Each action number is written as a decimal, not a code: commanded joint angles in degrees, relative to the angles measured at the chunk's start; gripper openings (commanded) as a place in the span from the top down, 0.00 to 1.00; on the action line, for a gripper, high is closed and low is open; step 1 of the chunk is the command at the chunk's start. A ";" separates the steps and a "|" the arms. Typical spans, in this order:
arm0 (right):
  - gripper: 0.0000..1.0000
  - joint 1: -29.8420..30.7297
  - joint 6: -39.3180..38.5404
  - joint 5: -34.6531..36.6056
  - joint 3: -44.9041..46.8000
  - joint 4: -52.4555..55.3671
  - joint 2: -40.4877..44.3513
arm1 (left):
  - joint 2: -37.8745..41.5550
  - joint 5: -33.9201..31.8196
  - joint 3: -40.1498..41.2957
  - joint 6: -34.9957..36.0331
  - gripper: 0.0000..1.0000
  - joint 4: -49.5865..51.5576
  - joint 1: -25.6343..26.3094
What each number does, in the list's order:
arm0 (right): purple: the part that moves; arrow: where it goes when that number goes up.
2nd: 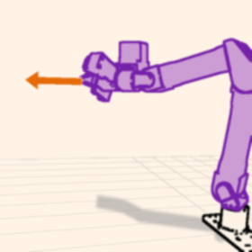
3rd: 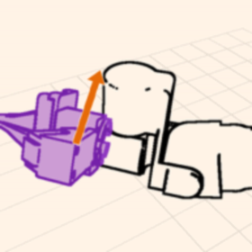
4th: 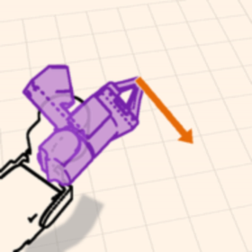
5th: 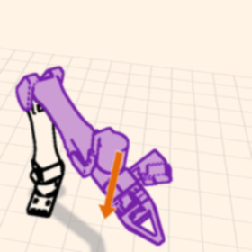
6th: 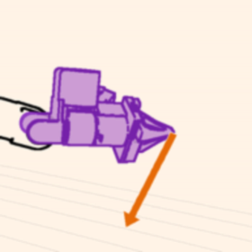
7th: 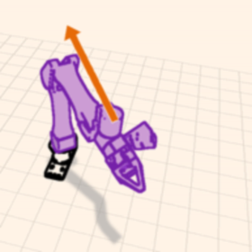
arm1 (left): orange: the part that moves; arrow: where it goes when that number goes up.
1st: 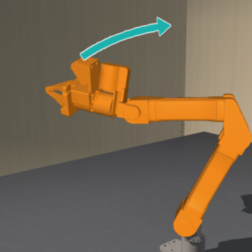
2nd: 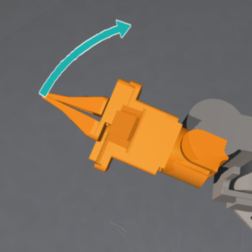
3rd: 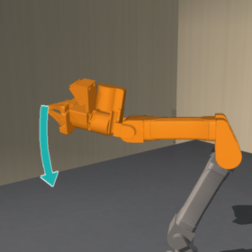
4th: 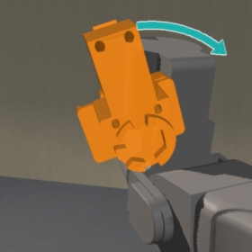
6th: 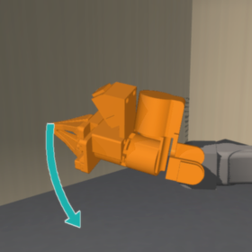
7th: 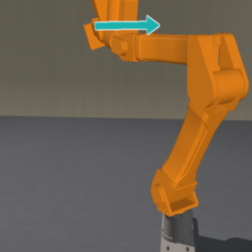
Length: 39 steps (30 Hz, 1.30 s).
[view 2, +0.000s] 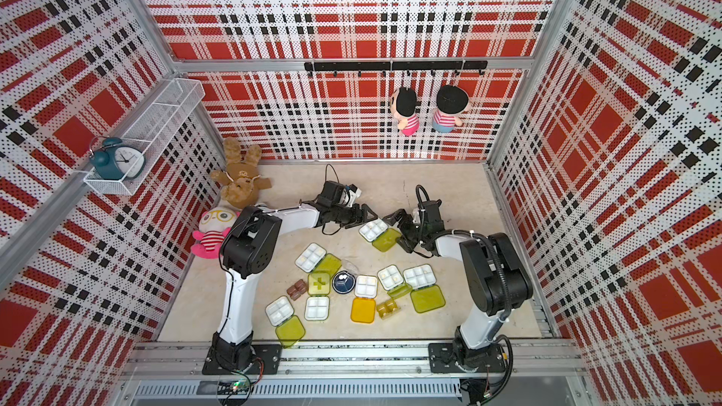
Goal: Close pillboxes
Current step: Close the lid on the pillbox.
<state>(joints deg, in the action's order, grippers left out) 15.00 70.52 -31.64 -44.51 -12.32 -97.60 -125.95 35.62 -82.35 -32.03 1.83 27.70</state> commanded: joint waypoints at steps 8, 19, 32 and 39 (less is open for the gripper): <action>0.00 0.29 2.33 1.46 0.34 -5.58 1.17 | 2.55 0.83 1.55 -0.66 0.21 -1.38 -0.60; 0.00 0.44 3.57 0.96 -1.13 -7.05 2.16 | 2.63 1.18 1.82 -1.65 0.24 -3.01 -0.27; 0.01 1.79 3.32 0.08 -8.79 -5.22 -1.48 | 4.73 2.79 7.06 -10.41 0.26 -13.38 -2.27; 0.01 2.45 3.27 -0.60 -11.64 -4.82 -4.33 | 7.54 4.61 14.05 -18.26 0.27 -23.72 -7.16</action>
<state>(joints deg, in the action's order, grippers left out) 16.73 73.17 -31.90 -54.81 -17.06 -100.25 -121.32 38.92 -69.14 -47.07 -15.99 22.06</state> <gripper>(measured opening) 0.993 0.735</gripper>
